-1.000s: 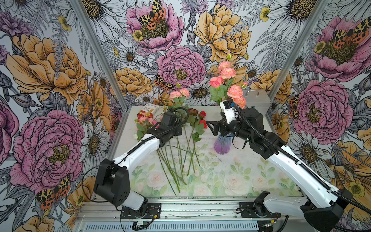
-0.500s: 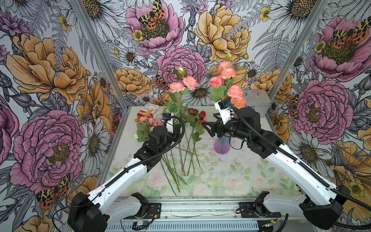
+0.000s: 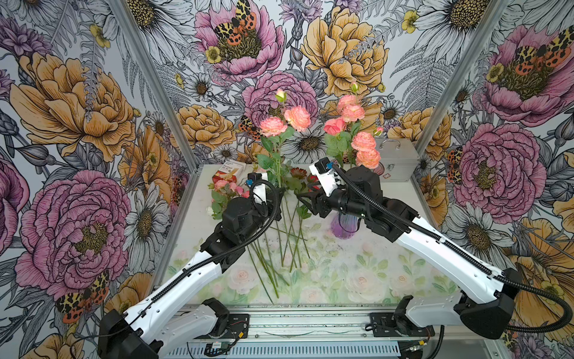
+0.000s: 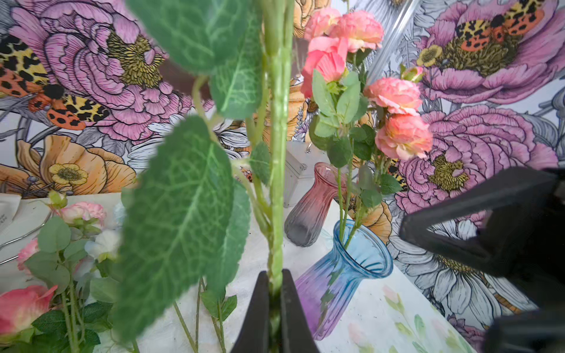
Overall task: Place the pink flowers into the vase
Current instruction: Pick up the flower at the center of the board.
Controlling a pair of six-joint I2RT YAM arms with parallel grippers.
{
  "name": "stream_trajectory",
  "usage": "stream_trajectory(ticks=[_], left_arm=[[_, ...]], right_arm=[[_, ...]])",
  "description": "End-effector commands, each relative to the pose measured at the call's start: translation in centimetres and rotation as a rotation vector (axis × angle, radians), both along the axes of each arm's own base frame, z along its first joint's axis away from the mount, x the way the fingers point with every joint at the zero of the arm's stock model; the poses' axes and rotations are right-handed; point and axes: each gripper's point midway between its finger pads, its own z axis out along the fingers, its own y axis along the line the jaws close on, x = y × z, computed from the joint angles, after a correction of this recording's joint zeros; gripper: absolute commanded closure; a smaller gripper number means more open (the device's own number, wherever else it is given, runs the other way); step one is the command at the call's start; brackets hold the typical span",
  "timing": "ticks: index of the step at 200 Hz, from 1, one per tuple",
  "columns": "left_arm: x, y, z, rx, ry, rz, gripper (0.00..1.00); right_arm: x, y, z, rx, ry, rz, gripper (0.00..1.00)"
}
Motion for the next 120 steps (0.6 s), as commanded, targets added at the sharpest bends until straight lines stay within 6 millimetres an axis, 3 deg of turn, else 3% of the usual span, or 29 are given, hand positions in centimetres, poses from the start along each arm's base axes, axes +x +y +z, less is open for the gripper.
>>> stream_trajectory(ticks=[1, 29, 65, 120], left_arm=[[0.0, 1.3, 3.1, -0.101, -0.038, 0.01, 1.0], [-0.5, 0.2, 4.4, -0.17, -0.044, -0.037, 1.0], [-1.5, -1.0, 5.8, -0.212, -0.071, -0.066, 1.0], [-2.0, -1.5, 6.5, -0.233, -0.082, -0.077, 1.0]], right_arm=[[-0.6, -0.6, -0.2, 0.001, -0.005, -0.001, 0.48], [-2.0, 1.4, -0.8, 0.005, 0.019, 0.069, 0.54], [-2.2, 3.8, -1.1, -0.006, 0.027, 0.118, 0.59], [-2.4, 5.1, -0.8, 0.022, 0.033, 0.142, 0.68]])
